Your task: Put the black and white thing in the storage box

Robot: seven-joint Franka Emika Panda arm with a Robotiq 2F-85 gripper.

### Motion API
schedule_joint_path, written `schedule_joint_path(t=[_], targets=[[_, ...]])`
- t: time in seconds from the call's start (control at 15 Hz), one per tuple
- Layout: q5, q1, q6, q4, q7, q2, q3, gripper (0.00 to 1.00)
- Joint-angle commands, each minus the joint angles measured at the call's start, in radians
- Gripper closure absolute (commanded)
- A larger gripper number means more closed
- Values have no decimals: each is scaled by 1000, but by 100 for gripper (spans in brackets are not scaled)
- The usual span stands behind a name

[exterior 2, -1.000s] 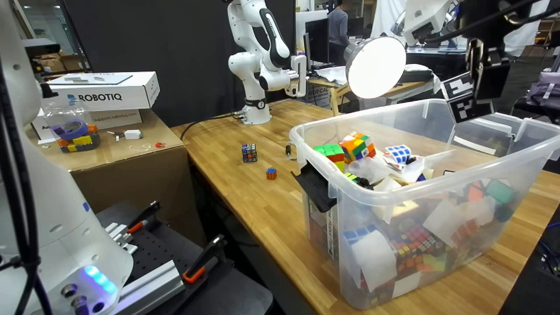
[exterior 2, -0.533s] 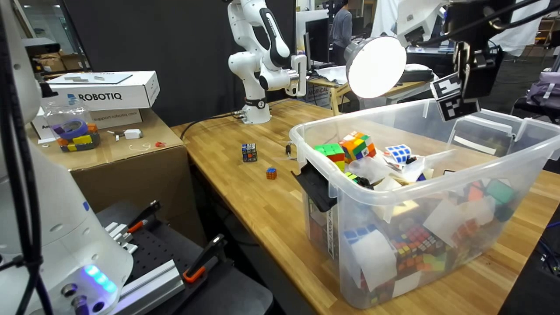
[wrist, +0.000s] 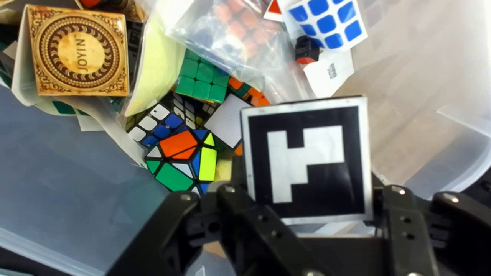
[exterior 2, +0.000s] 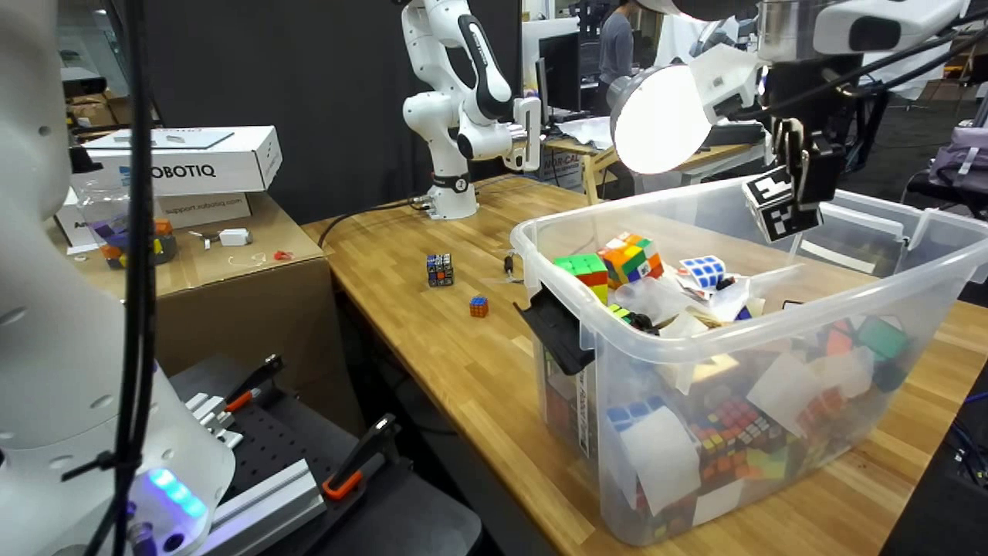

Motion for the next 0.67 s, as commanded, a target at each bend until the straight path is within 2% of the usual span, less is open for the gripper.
schedule_joint_path(t=[0.0,0.6], targets=[[-46,-17,-37,75,32,53,-9,61],[-60,-43,-90,226,80,169,-1,61]])
